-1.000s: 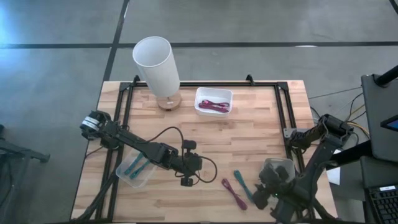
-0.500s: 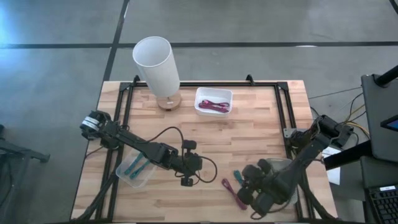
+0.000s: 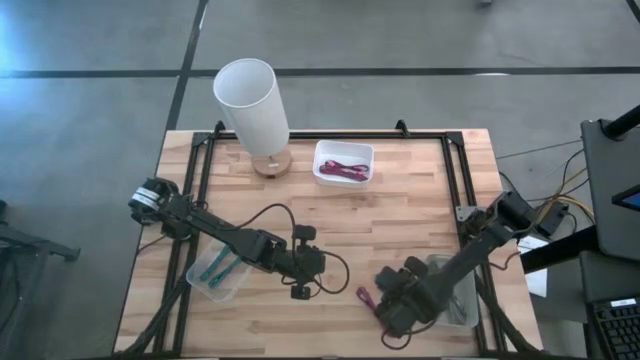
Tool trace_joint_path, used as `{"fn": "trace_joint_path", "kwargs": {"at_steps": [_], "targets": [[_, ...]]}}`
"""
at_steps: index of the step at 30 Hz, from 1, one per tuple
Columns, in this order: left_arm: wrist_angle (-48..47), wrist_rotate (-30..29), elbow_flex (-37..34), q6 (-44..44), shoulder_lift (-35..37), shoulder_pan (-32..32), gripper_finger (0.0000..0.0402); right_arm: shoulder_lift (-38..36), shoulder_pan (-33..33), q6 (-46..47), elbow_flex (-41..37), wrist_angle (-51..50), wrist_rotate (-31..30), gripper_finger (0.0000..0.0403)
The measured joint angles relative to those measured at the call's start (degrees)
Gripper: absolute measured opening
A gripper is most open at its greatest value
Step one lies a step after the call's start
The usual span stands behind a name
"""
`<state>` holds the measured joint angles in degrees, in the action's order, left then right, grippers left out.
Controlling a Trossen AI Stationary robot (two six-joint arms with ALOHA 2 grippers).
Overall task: Pick & Place USB Port
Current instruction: Put the blue charger cable into the transparent bin
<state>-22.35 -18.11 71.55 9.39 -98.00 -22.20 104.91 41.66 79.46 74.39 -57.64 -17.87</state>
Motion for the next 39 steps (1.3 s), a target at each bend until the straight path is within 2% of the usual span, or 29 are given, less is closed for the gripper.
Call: {"fn": "trace_joint_path", "kwargs": {"at_steps": [9, 16, 22, 26, 35, 39], "targets": [[0.0, 0.0, 0.0, 0.0, 0.0, 0.0, 0.0114, 5.3, -2.1, 0.8, 0.0, 2.3, 0.7, 0.0187], [0.0, 0.0, 0.0, 0.0, 0.0, 0.0, 0.0114, 8.9, -4.3, -1.7, 0.0, 1.9, 8.3, 0.0187], [0.0, 0.1, 0.0, 0.0, 0.0, 0.0, 0.0115, 10.0, -5.0, -5.6, 0.2, 2.4, 9.1, 0.0182], [0.0, 0.2, 0.0, 0.0, 0.0, 0.0, 0.0114, 8.9, -5.3, -6.0, 0.0, 2.9, 9.4, 0.0146], [-0.7, 0.7, 0.2, -0.2, 0.2, 0.0, 0.0114, 4.4, -5.3, -9.4, -0.2, 2.7, 8.0, 0.0021], [-0.9, 1.1, 0.3, -0.2, 2.1, 0.0, 0.0114, 0.0, -5.3, -11.3, 0.0, 2.6, 1.8, 0.0018]]}}
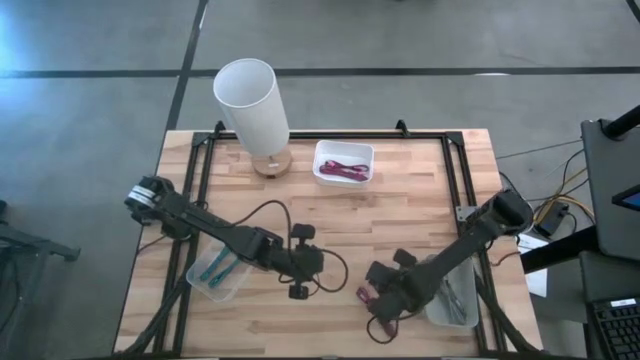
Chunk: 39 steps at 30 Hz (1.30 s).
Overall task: Pick & Place USB Port
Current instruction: Put the blue charger cable into the transparent bin
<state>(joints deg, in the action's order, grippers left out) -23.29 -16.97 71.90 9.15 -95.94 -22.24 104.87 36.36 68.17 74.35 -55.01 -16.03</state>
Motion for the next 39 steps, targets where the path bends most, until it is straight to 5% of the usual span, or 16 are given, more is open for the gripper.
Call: {"fn": "trace_joint_path", "kwargs": {"at_steps": [15, 21, 30, 34, 39], "targets": [[-2.7, -1.1, -3.9, -2.0, 18.9, -0.3, 0.0113, -20.5, 0.1, -13.3, -2.4, 1.9, -32.5, 0.0018], [9.4, -4.2, -17.7, -3.4, 27.3, -0.4, 0.0113, -24.2, 0.1, -19.8, -12.7, 19.8, -33.2, 0.0018], [55.5, -3.0, -41.9, 0.4, 27.0, -0.2, 0.0113, -22.0, -3.2, -44.2, -27.8, 72.0, -26.2, 0.0018], [65.3, -1.5, -44.5, 1.0, 23.6, -0.2, 0.0113, -19.7, -5.8, -52.9, -29.9, 87.0, -21.5, 0.0018], [66.4, -0.7, -41.7, -0.9, 19.0, -0.2, 0.0113, -15.9, -8.8, -55.1, -28.3, 88.8, -17.3, 0.0018]]}}
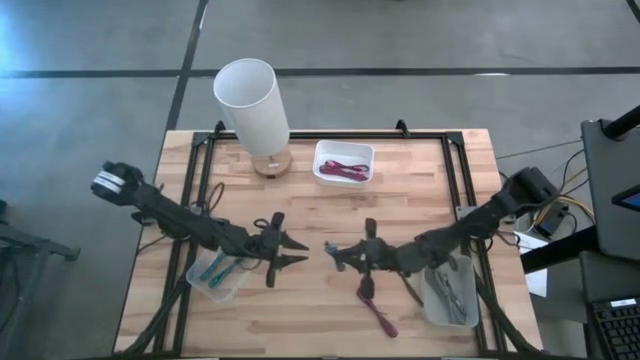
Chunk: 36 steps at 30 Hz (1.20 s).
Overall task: Pick & Place USB Port
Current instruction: Put the blue charger cable into the transparent bin
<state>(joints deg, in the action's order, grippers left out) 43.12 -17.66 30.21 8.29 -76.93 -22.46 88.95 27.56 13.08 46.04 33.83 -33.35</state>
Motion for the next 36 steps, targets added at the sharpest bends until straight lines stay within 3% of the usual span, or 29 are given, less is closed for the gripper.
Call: {"fn": "trace_joint_path", "kwargs": {"at_steps": [10, 17, 23, 29, 36], "targets": [[-11.1, -2.0, 8.8, -1.2, -7.1, 0.7, 0.0113, 8.3, -1.7, -2.4, 7.1, -0.5, 2.0, 0.0018], [-13.3, -2.8, 9.9, 1.5, -9.1, 0.9, 0.0117, 8.0, -1.3, -4.0, 10.3, -6.4, 2.1, 0.0019], [-14.7, -4.3, 9.8, 2.8, -8.7, 0.9, 0.0159, 6.2, -1.0, -2.7, 11.9, -12.7, 1.7, 0.0019], [-16.3, -9.0, 9.8, 3.3, -8.4, 0.9, 0.0203, 6.0, -0.8, -0.6, 12.5, -12.7, 1.8, 0.002], [-13.6, -11.4, 9.9, 3.3, -8.4, 0.9, 0.0211, 6.1, -0.8, 1.9, 12.1, -12.6, 2.0, 0.002]]}}
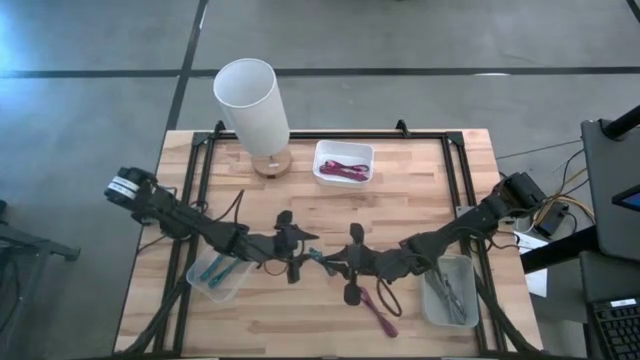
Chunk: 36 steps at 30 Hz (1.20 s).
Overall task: Pick & Place USB Port
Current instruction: Put the blue charger cable into the transparent bin
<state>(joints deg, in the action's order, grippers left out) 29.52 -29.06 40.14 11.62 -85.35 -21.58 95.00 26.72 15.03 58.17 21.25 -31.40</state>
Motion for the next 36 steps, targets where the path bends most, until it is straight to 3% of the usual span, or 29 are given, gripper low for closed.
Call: {"fn": "trace_joint_path", "kwargs": {"at_steps": [30, 36], "targets": [[4.4, 1.0, 1.0, 0.2, -0.2, 0.2, 0.0209, 0.0, -1.3, -3.5, 0.7, 4.8, 0.4, 0.002], [4.3, 1.5, 1.0, -0.4, -0.2, 0.2, 0.0209, -0.1, -1.3, -3.2, 0.7, -1.3, 0.4, 0.002]]}}
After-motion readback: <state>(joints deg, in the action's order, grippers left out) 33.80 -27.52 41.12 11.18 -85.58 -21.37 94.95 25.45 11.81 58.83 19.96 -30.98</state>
